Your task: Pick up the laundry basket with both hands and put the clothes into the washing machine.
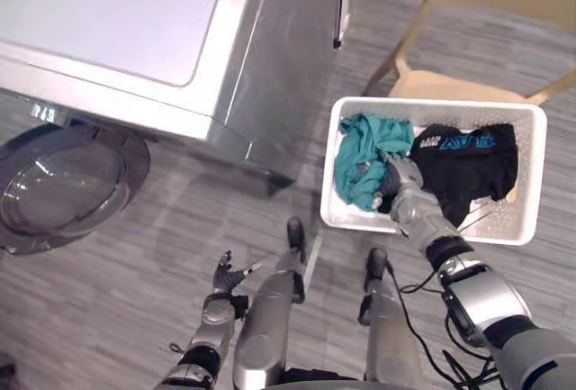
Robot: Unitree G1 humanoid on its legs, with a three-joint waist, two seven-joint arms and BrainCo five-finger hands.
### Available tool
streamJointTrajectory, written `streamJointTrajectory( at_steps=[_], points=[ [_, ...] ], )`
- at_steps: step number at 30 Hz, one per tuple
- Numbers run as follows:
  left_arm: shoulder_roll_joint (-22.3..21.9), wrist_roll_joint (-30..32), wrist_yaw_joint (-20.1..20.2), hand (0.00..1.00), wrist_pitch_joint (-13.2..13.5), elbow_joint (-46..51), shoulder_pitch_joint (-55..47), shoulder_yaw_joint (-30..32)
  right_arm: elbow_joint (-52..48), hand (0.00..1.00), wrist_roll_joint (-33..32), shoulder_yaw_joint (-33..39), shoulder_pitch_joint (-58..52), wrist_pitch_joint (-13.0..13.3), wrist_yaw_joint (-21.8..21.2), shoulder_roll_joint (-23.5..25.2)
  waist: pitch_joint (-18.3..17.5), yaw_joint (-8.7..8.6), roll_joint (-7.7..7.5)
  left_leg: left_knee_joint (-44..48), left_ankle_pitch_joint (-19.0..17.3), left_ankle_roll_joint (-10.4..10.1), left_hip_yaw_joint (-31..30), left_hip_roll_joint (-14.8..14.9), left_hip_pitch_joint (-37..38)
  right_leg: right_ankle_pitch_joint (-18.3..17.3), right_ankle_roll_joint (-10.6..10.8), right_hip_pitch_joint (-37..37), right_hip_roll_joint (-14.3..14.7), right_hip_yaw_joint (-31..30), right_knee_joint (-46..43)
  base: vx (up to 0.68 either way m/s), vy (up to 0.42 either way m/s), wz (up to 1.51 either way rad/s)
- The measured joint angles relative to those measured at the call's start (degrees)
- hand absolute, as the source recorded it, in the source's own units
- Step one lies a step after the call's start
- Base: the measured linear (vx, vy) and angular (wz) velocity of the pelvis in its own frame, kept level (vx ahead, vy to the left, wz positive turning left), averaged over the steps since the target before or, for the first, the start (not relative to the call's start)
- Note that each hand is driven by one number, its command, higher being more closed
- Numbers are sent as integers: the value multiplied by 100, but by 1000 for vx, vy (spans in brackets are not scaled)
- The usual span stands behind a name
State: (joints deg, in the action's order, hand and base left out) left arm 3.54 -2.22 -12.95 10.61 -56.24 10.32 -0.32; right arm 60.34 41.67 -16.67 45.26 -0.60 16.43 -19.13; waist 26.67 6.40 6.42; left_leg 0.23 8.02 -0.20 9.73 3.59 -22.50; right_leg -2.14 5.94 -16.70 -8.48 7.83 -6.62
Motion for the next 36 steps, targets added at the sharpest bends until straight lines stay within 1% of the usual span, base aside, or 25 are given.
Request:
streamJointTrajectory(
  at_steps=[4,6,9,10,12,13,14,16,17,18,19,20,21,22,23,24,26,27,29,30,31,33,34,35,36],
  points=[
    [-64,-4,1,0,4,-3,8,-1,-1,100,-56,-9,269,7,7,-142,1,58,0,-344,197,-33,-47,-11,-8,-2,-3,-141,31,18,-3,5,2,5],
    [-77,-12,2,0,3,-8,9,-1,1,100,-294,-2,271,9,-14,-162,3,64,-2,-456,316,-17,-128,-12,1,-6,-10,-144,46,97,-1,48,-3,13],
    [-106,-66,2,0,0,2,9,-1,-68,100,-583,69,203,-6,-48,-104,20,78,-7,-519,356,-19,-144,-23,126,-12,-18,-48,45,115,1,74,4,5],
    [-108,-66,2,0,0,44,10,-1,-260,100,-837,136,84,-1,-50,-27,76,68,-23,-552,361,-25,-155,-39,279,-23,-32,88,42,110,0,67,11,1],
    [-110,-67,2,0,1,153,9,-1,-716,100,-1049,242,-142,7,-54,-19,92,67,-31,-559,357,-28,-167,-37,361,-42,-58,168,41,102,-2,44,7,1],
    [-107,-66,4,0,2,280,9,0,-1237,100,-1273,384,-344,13,-52,-3,95,61,-36,-563,356,-28,-155,-24,399,-47,-61,192,45,84,-2,0,0,0],
    [-106,-66,5,0,3,299,9,0,-1346,100,-1324,415,-382,13,-52,8,99,58,-41,-565,356,-28,-145,-22,416,-47,-61,200,46,73,-1,19,0,-11],
    [-105,-64,18,0,-12,418,-25,-3,-2245,100,-1700,673,-842,30,-43,179,135,40,-97,-570,336,-53,-86,-15,648,-48,-60,372,47,-23,5,11,-2,-17],
    [-102,-63,21,0,-18,425,-30,-3,-2480,100,-1812,733,-979,32,-43,245,141,33,-107,-571,329,-62,-80,-13,723,-48,-59,438,48,-28,7,5,-8,-12],
    [-100,-62,33,0,-29,494,-74,-4,-2980,100,-2061,838,-1301,64,-39,408,145,-11,-130,-576,311,-80,-78,-16,866,-69,-51,576,47,-23,8,-3,-8,-3],
    [-97,-59,38,0,-28,526,-102,-8,-3229,100,-2192,892,-1466,100,-40,495,139,-50,-142,-580,302,-88,-79,-22,936,-91,-49,647,45,-19,8,0,0,0],
    [-71,-53,50,0,-37,600,-201,-9,-3635,100,-2599,912,-1748,241,-52,694,112,-111,-194,-587,253,-121,-79,-43,1049,-143,-44,753,45,-22,-2,-18,2,-3],
    [-46,-50,64,0,-43,636,-344,-10,-4036,100,-2986,903,-2110,383,-82,897,-11,-165,-279,-616,185,-171,-56,-43,1104,-218,-51,773,42,-45,-17,-15,1,-5],
    [-39,-46,71,0,-63,635,-424,-3,-4211,100,-3149,899,-2298,456,-128,1007,-94,-208,-329,-613,183,-170,-57,-44,1121,-226,-38,795,40,-44,-12,0,0,0],
    [-31,-39,121,0,-127,613,-563,2,-4513,100,-3497,897,-2679,573,-245,1167,-246,-267,-403,-610,181,-167,-81,-54,1180,-230,-22,895,38,-33,19,71,-7,6],
    [-22,-31,178,0,-149,614,-696,3,-4738,100,-3739,892,-3032,663,-312,1278,-394,-257,-489,-606,145,-167,-78,-57,1275,-236,-1,1006,35,-36,67,94,-5,8],
    [5,21,192,0,-168,615,-869,9,-5065,100,-4157,888,-3472,714,-486,1420,-583,-248,-598,-583,98,-160,-96,-57,1452,-242,24,1213,21,-38,101,128,-5,7],
    [19,29,201,0,-169,618,-959,34,-5241,100,-4265,882,-3660,737,-548,1433,-665,-246,-639,-583,82,-152,-89,-60,1550,-253,28,1320,11,-41,119,130,-9,4],
    [61,58,269,0,-171,634,-1157,97,-5664,100,-4637,772,-4021,865,-731,1529,-838,-233,-689,-584,37,-146,-63,-71,1739,-256,34,1502,-2,-50,208,71,-4,-6],
    [126,60,291,0,-170,638,-1297,96,-6010,100,-4860,696,-4194,939,-856,1533,-944,-237,-710,-585,7,-158,-6,-66,1823,-256,34,1566,-1,-108,237,46,3,-32],
    [185,59,288,0,-169,723,-1477,95,-6438,100,-5182,538,-4342,1068,-1043,1532,-1086,-245,-728,-586,-13,-182,118,-43,1853,-229,22,1533,22,-231,268,36,5,-43],
    [211,58,287,0,-167,902,-1592,99,-6757,100,-5378,427,-4362,1179,-1163,1534,-1094,-244,-737,-584,-20,-191,229,-31,1891,-177,14,1509,54,-352,288,-13,3,-51],
    [248,53,286,0,-148,1193,-1689,102,-7046,100,-5711,300,-4284,1391,-1280,1546,-1108,-227,-762,-580,-20,-193,422,36,1853,-92,-4,1332,121,-527,272,-71,-1,-60],
    [247,49,284,0,-141,1363,-1712,142,-7163,100,-5826,235,-4244,1444,-1299,1577,-1121,-210,-787,-570,-36,-208,475,31,1792,-33,5,1282,113,-541,246,-70,-3,-54],
    [241,43,283,0,-135,1457,-1712,156,-7249,100,-5911,221,-4227,1489,-1297,1598,-1121,-236,-793,-567,-39,-213,468,30,1744,-20,10,1199,91,-560,170,-85,5,-27]
  ],
)
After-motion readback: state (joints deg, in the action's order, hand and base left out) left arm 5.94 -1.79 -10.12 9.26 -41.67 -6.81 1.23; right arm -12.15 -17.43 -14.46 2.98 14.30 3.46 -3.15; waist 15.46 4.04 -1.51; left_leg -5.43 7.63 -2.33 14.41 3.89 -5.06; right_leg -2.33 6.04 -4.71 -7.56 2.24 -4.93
